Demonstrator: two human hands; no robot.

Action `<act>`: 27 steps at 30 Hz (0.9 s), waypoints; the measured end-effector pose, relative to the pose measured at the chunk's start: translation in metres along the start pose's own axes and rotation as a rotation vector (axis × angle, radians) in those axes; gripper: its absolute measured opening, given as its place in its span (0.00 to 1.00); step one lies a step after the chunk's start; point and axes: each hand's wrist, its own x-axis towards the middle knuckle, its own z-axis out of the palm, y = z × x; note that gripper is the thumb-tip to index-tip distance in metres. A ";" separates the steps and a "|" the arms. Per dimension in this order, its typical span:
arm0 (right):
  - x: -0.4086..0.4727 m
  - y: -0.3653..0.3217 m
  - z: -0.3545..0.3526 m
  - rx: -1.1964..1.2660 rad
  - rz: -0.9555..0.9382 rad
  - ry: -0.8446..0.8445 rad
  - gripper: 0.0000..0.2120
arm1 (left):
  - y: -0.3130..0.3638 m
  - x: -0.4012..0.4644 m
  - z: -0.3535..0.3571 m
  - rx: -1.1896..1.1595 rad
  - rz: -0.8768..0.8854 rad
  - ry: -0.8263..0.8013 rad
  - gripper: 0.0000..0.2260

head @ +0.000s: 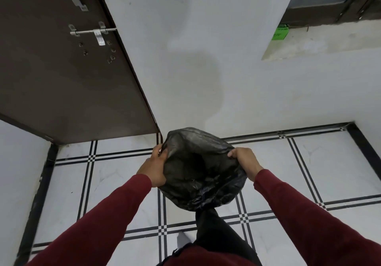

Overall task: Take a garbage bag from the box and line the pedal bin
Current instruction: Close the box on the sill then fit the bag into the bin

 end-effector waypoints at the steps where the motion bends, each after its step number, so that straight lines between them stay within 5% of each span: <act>1: 0.000 0.002 -0.001 -0.022 0.016 -0.042 0.13 | -0.002 0.000 0.003 -0.015 0.005 -0.042 0.47; 5: 0.005 0.011 0.000 -0.527 -0.092 -0.127 0.23 | -0.004 0.009 0.018 -0.061 0.027 -0.118 0.46; 8: 0.014 0.020 0.002 -0.753 -0.201 -0.015 0.13 | -0.006 0.019 0.030 -0.049 0.000 -0.144 0.44; 15: 0.046 0.031 -0.002 -1.180 -0.357 0.243 0.13 | -0.011 0.061 0.047 -0.053 -0.086 -0.054 0.38; 21: 0.113 0.044 0.003 -0.570 -0.369 0.160 0.11 | -0.021 0.128 0.069 -0.150 -0.142 0.056 0.44; 27: 0.172 0.076 0.033 -0.458 -0.525 0.311 0.12 | -0.030 0.177 0.104 -0.180 -0.180 0.226 0.39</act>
